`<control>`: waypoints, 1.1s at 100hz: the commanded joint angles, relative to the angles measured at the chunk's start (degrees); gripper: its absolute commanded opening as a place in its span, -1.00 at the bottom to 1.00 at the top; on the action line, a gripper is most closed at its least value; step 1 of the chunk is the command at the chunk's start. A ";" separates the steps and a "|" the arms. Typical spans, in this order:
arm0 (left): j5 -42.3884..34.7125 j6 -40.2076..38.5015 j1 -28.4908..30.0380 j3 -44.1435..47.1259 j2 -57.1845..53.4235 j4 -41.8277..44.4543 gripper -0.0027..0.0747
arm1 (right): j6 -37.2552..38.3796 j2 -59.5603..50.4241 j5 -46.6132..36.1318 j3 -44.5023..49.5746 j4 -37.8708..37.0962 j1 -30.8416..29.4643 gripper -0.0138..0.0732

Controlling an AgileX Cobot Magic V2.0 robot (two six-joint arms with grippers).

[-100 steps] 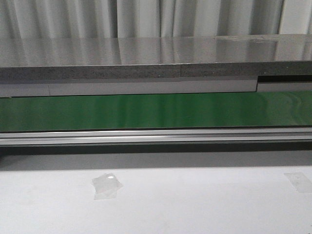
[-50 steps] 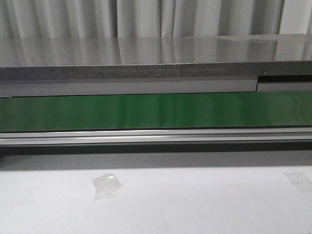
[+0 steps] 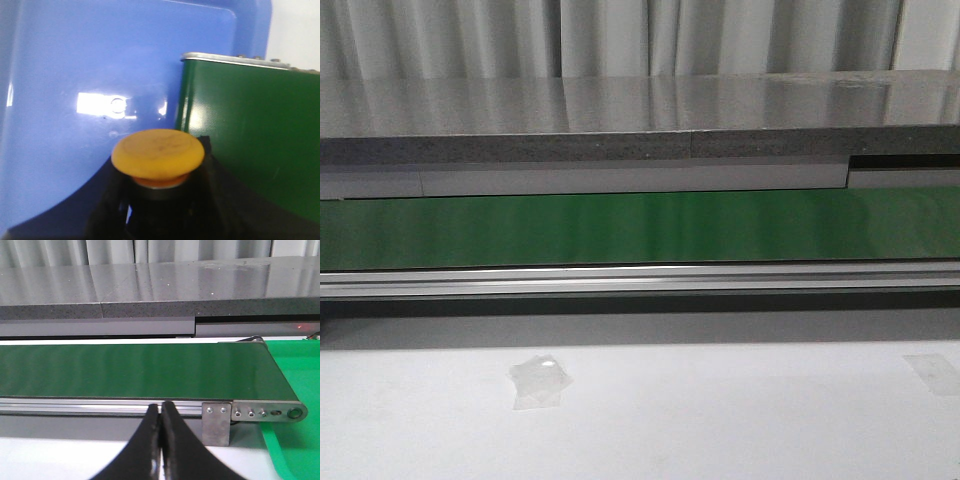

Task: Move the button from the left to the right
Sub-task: 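Carry the button onto the green belt and open the left gripper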

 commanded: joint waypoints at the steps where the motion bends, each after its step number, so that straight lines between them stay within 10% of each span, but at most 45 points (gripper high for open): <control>1: -1.29 1.14 -2.31 -1.59 -3.21 -1.31 -0.98 | -0.30 -1.07 -4.84 -0.86 -0.38 0.16 -0.83; 61: 0.78 1.14 -6.76 -0.93 0.77 -0.79 -0.90 | -0.30 -1.07 -4.84 -0.86 -0.38 0.16 -0.83; 89: 2.87 1.35 -6.76 -0.93 0.77 -0.79 0.23 | -0.30 -1.07 -4.84 -0.86 -0.38 0.16 -0.83; 110: 2.22 1.35 -6.76 -0.93 0.77 -0.79 0.42 | -0.30 -1.07 -4.84 -0.86 -0.38 0.16 -0.83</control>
